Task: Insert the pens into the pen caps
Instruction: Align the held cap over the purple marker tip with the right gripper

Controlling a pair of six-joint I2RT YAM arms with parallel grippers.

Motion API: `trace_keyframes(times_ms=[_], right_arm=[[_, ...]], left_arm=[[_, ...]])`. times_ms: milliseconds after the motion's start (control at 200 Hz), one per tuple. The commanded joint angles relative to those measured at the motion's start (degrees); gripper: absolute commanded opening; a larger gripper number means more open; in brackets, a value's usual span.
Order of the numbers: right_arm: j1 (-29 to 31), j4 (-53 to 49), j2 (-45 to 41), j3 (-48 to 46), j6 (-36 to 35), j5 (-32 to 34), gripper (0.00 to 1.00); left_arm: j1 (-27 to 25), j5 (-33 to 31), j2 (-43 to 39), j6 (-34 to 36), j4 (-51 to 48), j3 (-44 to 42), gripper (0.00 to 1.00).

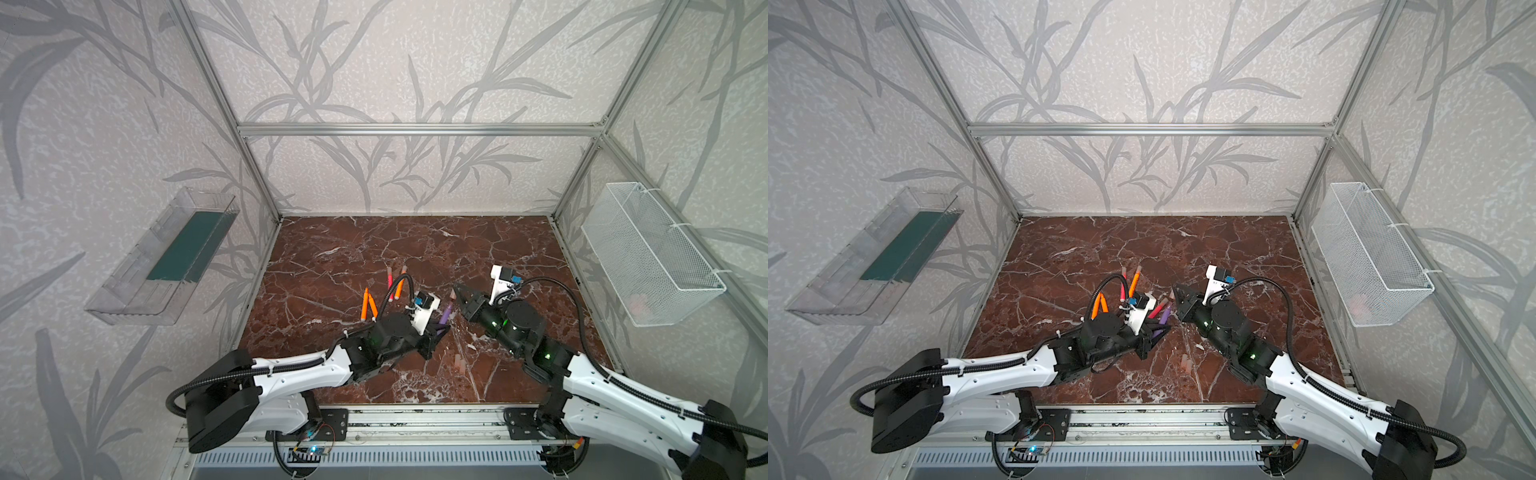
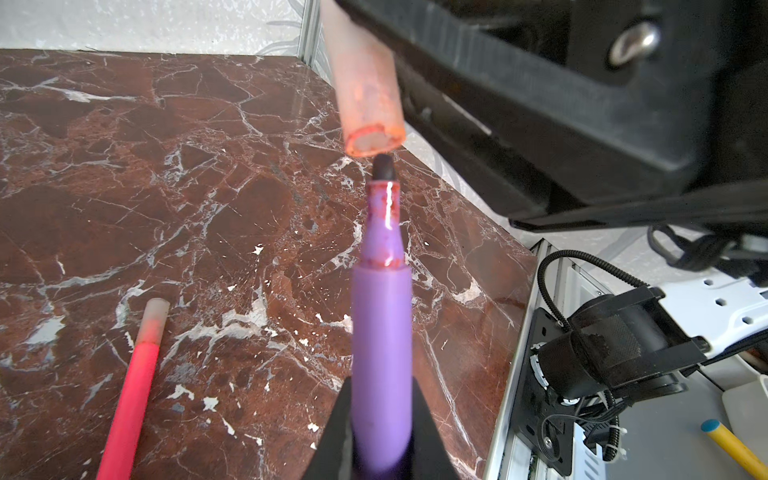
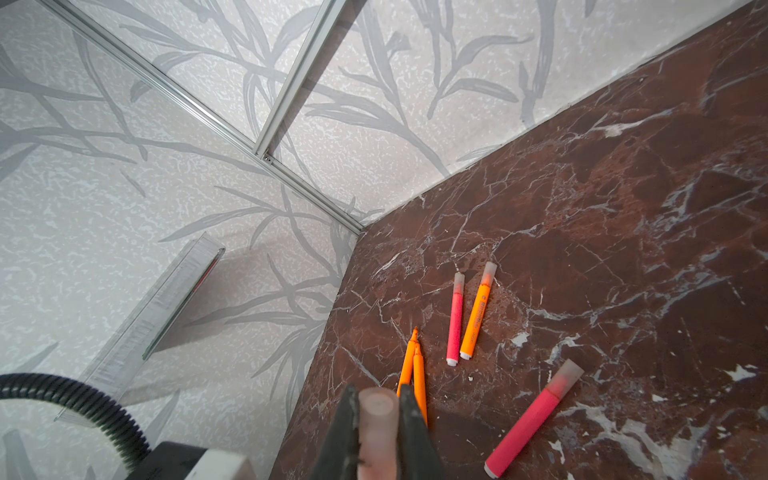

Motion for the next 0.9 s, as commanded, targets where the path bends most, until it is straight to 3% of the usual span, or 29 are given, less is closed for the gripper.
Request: trace_keyframes(times_ms=[0,895], right_arm=[[0.1,1.9,-0.6,1.8,-0.6,0.0,0.07],[3.1,2.5,-1.5,-3.4,-0.4,-1.7,0.05]], left_arm=[[-0.2,0.3,0.2,0.1,0.5,1.2,0.00],[-0.3,-3.7,-0.3,0.0,-0.4,2.0,0.00]])
